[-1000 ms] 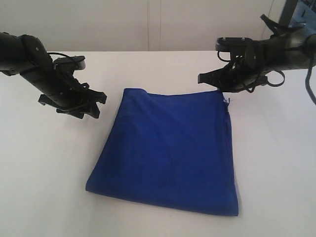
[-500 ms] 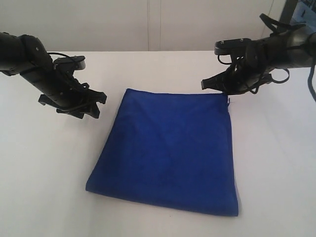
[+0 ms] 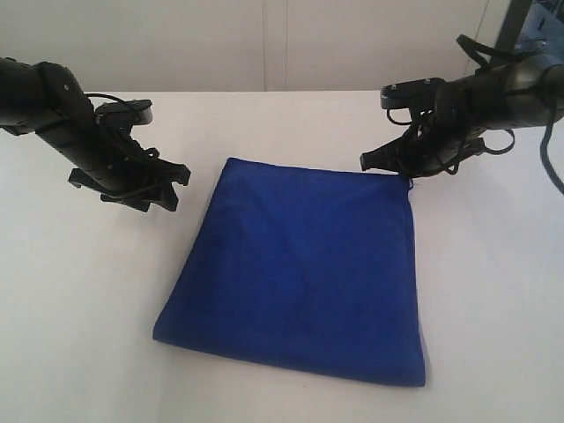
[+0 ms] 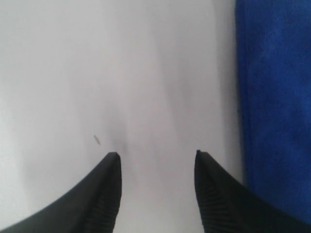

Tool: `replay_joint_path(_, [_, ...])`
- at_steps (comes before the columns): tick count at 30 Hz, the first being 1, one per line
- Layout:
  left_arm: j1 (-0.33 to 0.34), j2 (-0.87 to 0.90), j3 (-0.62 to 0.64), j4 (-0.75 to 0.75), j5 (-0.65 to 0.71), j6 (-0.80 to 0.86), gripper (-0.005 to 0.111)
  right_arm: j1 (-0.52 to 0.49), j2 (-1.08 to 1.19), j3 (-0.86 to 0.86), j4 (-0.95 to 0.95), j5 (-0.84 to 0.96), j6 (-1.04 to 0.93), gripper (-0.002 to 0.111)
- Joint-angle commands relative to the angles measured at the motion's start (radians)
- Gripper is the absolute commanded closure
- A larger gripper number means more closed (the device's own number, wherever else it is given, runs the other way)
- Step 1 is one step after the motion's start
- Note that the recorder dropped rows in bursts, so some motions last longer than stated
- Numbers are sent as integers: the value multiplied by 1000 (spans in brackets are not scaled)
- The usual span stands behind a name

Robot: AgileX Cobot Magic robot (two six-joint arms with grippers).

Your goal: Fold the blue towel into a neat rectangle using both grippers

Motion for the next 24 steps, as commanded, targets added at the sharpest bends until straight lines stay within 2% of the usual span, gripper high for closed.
replay_joint_path(1, [-4, -3, 0, -10, 15, 2, 55, -2, 1, 1, -8, -15, -4, 82])
replay_joint_path(4, [-4, -3, 0, -10, 17, 2, 55, -2, -10, -1, -9, -15, -4, 66])
replay_joint_path(8, [-4, -3, 0, -10, 19, 2, 55, -2, -64, -1, 1, 31, -4, 65])
replay_joint_path(11, [-4, -3, 0, -10, 23, 2, 55, 4, -100, 0, 63, 89, -14, 74])
replay_joint_path(17, [-4, -3, 0, -10, 27, 2, 55, 37, -95, 0, 81, 186, -48, 107])
replay_joint_path(24, [-4, -3, 0, -10, 23, 2, 55, 58, -26, 2, 96, 244, -110, 108])
